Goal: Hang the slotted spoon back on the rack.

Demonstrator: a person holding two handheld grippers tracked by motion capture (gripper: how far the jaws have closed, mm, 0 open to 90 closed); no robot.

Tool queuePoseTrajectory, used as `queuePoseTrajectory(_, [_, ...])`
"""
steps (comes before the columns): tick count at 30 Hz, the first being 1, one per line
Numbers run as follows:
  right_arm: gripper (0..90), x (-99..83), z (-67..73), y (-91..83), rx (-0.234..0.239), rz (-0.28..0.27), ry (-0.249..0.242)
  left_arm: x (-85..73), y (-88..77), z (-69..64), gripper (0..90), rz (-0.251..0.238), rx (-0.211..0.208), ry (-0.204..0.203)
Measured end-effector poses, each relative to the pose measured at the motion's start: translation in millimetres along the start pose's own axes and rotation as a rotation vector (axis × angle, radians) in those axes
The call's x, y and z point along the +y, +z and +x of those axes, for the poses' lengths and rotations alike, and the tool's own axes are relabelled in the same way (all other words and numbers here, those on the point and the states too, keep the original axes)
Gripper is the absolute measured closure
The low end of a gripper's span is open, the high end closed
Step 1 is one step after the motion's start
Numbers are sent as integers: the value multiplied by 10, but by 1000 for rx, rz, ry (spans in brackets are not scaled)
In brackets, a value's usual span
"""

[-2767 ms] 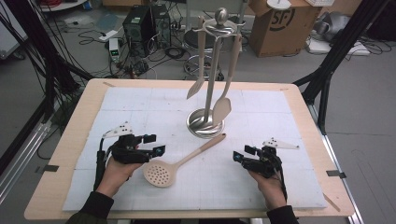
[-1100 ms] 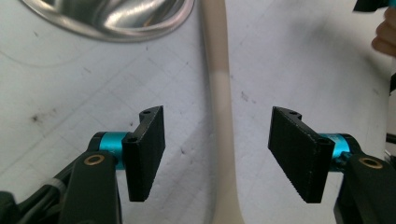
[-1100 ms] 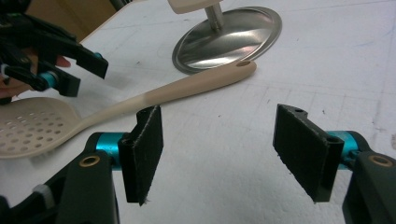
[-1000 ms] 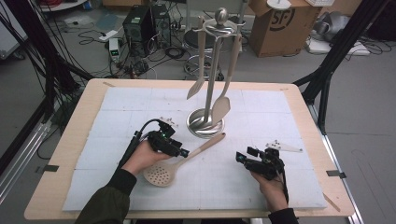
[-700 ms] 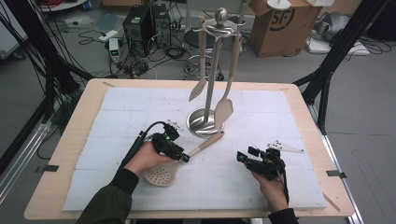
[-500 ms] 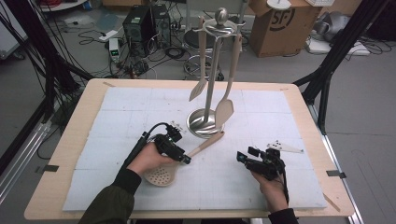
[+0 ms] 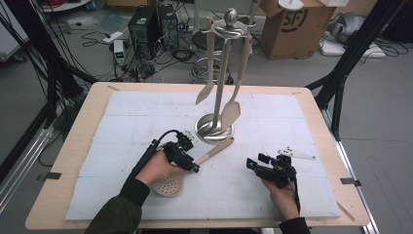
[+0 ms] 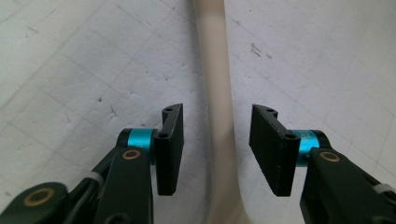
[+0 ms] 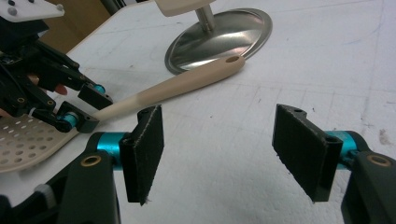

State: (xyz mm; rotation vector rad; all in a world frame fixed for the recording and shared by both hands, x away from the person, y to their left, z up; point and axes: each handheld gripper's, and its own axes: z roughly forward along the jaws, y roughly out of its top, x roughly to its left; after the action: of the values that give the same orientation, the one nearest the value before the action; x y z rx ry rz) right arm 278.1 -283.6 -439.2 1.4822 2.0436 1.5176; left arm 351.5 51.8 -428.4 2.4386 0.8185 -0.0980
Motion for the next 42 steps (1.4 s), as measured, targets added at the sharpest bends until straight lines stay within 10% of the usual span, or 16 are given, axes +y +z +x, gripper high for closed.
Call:
queuePoseTrajectory(14, [336, -11, -24, 15, 0, -6, 13, 81, 67, -233, 660, 68, 196, 79])
queuePoseTrajectory(22, [343, -15, -23, 48, -6, -4, 14, 92, 92, -280, 659, 79, 229, 84])
queuePoseTrajectory(28, [346, -14, -6, 66, -8, -4, 5, 54, 75, -260, 787, 39, 217, 88])
queuePoseTrajectory(35, [348, -15, -18, 49, -7, -8, 10, -13, -12, -151, 788, -13, 79, 85])
queuePoseTrajectory(42, [350, -28, -32, 15, -16, -11, 19, -80, -119, -142, 788, -4, 73, 90])
